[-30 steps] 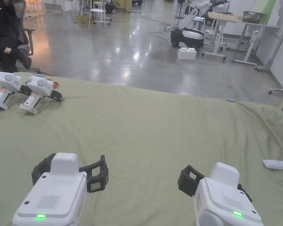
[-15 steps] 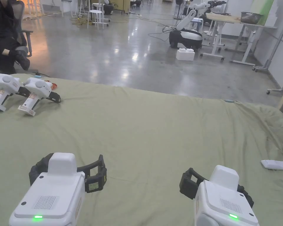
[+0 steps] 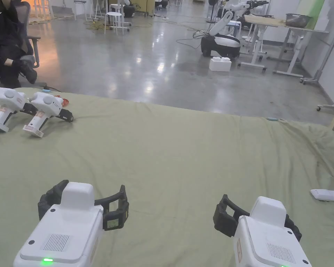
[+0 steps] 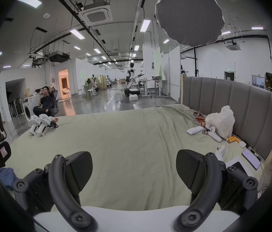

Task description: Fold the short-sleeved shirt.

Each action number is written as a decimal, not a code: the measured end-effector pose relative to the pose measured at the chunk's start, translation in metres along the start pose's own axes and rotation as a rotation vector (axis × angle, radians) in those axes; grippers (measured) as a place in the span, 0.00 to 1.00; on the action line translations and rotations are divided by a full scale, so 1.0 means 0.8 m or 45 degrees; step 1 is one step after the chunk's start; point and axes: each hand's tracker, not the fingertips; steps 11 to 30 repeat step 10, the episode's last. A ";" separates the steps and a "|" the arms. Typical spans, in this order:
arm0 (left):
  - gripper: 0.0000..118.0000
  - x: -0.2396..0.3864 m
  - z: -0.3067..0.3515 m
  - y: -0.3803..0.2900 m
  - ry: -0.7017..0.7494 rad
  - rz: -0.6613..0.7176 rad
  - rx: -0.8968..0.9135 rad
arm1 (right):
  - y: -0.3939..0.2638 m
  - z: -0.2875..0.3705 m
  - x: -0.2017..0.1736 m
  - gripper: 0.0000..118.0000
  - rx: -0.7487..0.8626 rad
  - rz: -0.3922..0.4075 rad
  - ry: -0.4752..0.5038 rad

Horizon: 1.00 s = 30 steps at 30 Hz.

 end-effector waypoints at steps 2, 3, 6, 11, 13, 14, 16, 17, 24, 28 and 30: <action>0.95 0.000 -0.001 0.000 -0.004 -0.003 0.003 | -0.001 0.001 -0.001 0.88 0.049 0.050 -0.002; 0.95 -0.001 -0.002 -0.001 -0.004 -0.007 0.006 | -0.002 0.002 -0.002 0.88 0.074 0.079 -0.009; 0.96 -0.002 -0.003 -0.001 -0.008 -0.017 0.020 | -0.008 0.003 -0.004 0.88 0.178 0.132 -0.032; 0.96 -0.004 -0.006 -0.001 -0.007 -0.019 0.030 | -0.010 0.000 -0.002 0.88 0.195 0.118 -0.017; 0.96 -0.004 -0.006 -0.001 -0.007 -0.019 0.030 | -0.010 0.000 -0.002 0.88 0.195 0.118 -0.017; 0.96 -0.004 -0.006 -0.001 -0.007 -0.019 0.030 | -0.010 0.000 -0.002 0.88 0.195 0.118 -0.017; 0.96 -0.004 -0.006 -0.001 -0.007 -0.019 0.030 | -0.010 0.000 -0.002 0.88 0.195 0.118 -0.017; 0.96 -0.004 -0.006 -0.001 -0.007 -0.019 0.030 | -0.010 0.000 -0.002 0.88 0.195 0.118 -0.017; 0.96 -0.004 -0.006 -0.001 -0.007 -0.019 0.030 | -0.010 0.000 -0.002 0.88 0.195 0.118 -0.017; 0.96 -0.004 -0.006 -0.001 -0.007 -0.019 0.030 | -0.010 0.000 -0.002 0.88 0.195 0.118 -0.017; 0.96 -0.004 -0.006 -0.001 -0.007 -0.019 0.030 | -0.010 0.000 -0.002 0.88 0.195 0.118 -0.017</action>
